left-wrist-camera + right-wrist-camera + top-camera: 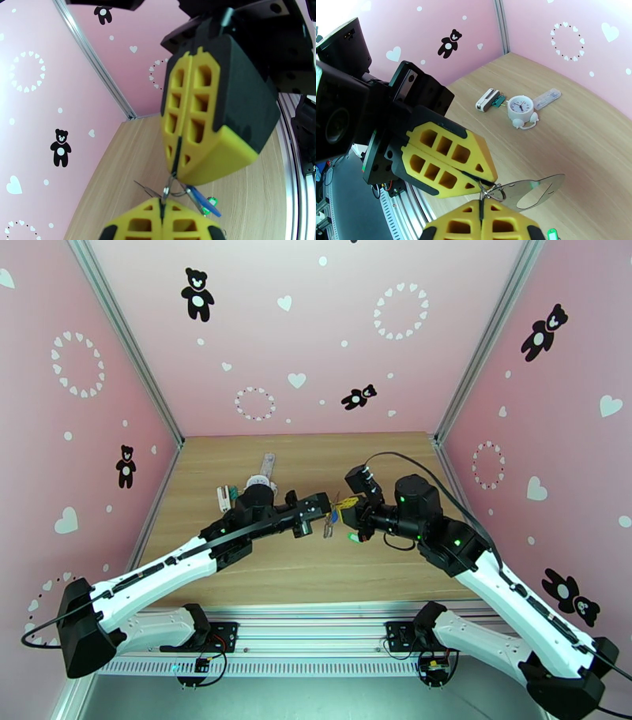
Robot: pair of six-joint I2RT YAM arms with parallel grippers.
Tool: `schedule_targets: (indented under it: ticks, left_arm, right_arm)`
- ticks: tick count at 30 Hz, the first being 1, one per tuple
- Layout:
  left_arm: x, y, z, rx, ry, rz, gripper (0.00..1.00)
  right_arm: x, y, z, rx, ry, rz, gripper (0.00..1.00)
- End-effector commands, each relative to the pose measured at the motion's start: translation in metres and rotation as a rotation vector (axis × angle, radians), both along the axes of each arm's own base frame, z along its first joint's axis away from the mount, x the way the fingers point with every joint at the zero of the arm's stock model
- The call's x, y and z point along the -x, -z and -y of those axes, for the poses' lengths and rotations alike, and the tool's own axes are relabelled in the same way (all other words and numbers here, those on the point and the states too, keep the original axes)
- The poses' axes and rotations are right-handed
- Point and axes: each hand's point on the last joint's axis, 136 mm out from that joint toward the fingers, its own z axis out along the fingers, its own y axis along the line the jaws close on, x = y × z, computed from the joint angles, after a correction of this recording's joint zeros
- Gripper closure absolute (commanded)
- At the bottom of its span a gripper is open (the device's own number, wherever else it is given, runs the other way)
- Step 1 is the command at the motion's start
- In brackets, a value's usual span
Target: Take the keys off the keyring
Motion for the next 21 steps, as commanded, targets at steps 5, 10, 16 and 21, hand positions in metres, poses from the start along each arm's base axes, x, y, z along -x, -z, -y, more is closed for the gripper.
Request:
schedule_targets:
  ticks: [5, 10, 16, 21]
  left_arm:
    - [-0.013, -0.021, 0.004, 0.058, -0.082, -0.013, 0.97]
    - [-0.022, -0.027, 0.003, 0.1, -0.139, -0.075, 0.97]
    - [-0.022, -0.025, 0.004, 0.115, -0.15, -0.105, 0.97]
    - [-0.02, -0.031, 0.003, 0.151, -0.156, -0.118, 0.97]
  right_arm:
    - [0.004, -0.011, 0.004, 0.052, -0.018, 0.088, 1.0]
    - [0.003, -0.007, 0.009, 0.113, -0.033, 0.155, 1.0]
    - [0.005, -0.012, 0.009, 0.122, -0.06, 0.249, 1.0]
    - [0.003, -0.009, 0.012, 0.154, -0.06, 0.287, 1.0]
